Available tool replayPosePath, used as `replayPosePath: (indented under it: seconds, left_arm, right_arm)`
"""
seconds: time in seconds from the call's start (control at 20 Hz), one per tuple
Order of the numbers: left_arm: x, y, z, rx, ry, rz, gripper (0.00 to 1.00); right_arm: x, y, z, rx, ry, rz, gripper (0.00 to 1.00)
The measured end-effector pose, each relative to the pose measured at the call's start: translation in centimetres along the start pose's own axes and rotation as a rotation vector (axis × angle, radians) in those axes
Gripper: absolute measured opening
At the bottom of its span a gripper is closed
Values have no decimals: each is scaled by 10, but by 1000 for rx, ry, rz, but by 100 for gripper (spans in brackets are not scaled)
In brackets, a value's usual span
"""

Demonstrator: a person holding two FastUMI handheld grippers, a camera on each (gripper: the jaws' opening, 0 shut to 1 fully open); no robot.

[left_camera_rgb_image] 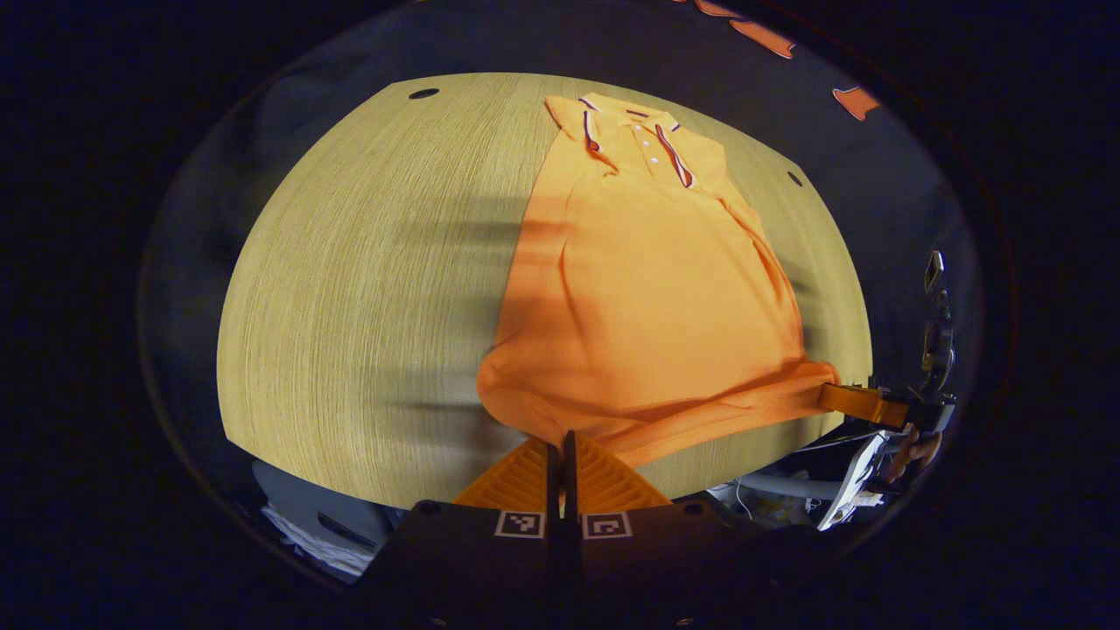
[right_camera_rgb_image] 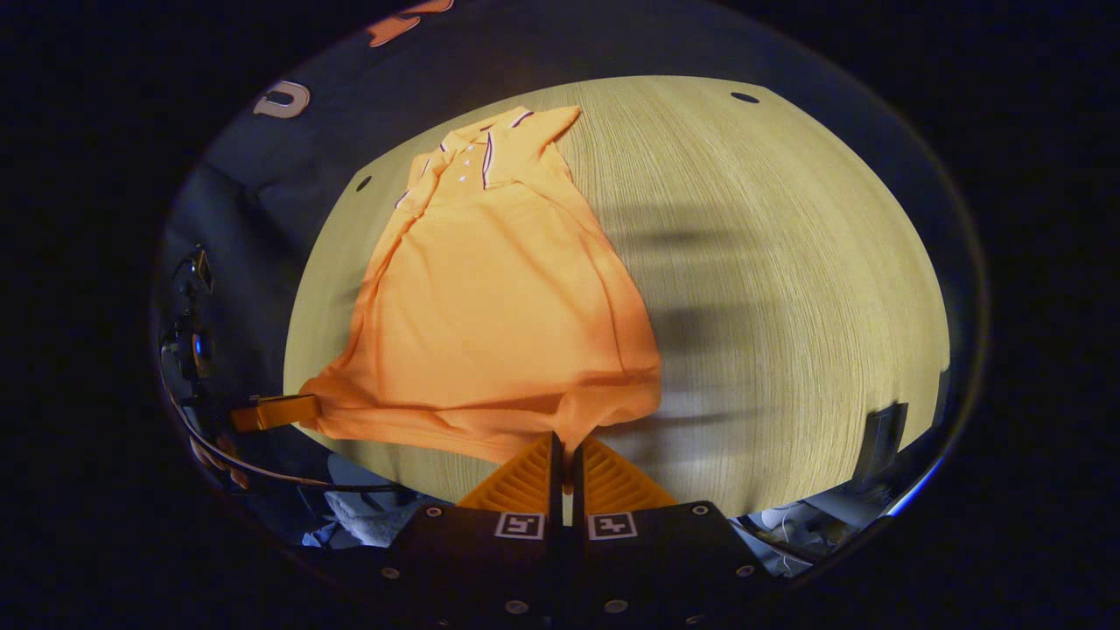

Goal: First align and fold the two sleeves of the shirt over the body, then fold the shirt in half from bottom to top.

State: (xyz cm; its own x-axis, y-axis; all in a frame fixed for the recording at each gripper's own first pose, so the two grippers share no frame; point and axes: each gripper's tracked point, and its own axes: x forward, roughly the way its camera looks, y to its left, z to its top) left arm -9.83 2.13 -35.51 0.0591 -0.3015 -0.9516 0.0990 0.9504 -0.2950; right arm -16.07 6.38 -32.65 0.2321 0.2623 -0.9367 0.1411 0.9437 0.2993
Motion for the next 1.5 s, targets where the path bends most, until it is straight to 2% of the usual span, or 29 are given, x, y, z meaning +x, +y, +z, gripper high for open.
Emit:
replayPosePath:
  seconds: [0.4,0.6,0.75,1.2,1.5]
  left_arm:
    - [-40,-16,73,56,-131,-61,1]
    - [-48,-18,104,86,-149,-77,1]
    - [-47,-23,124,82,-131,-93,1]
    - [-28,-33,216,68,-120,-50,1]
    - [-15,-28,272,51,-106,-29,1]
  right_arm:
    - [-30,10,53,2,-108,13,4]
    - [-43,14,83,-12,-153,10,4]
    - [-42,22,105,-21,-153,42,4]
    - [-20,22,201,-65,-128,91,4]
    - [-6,24,248,-67,-97,118,4]
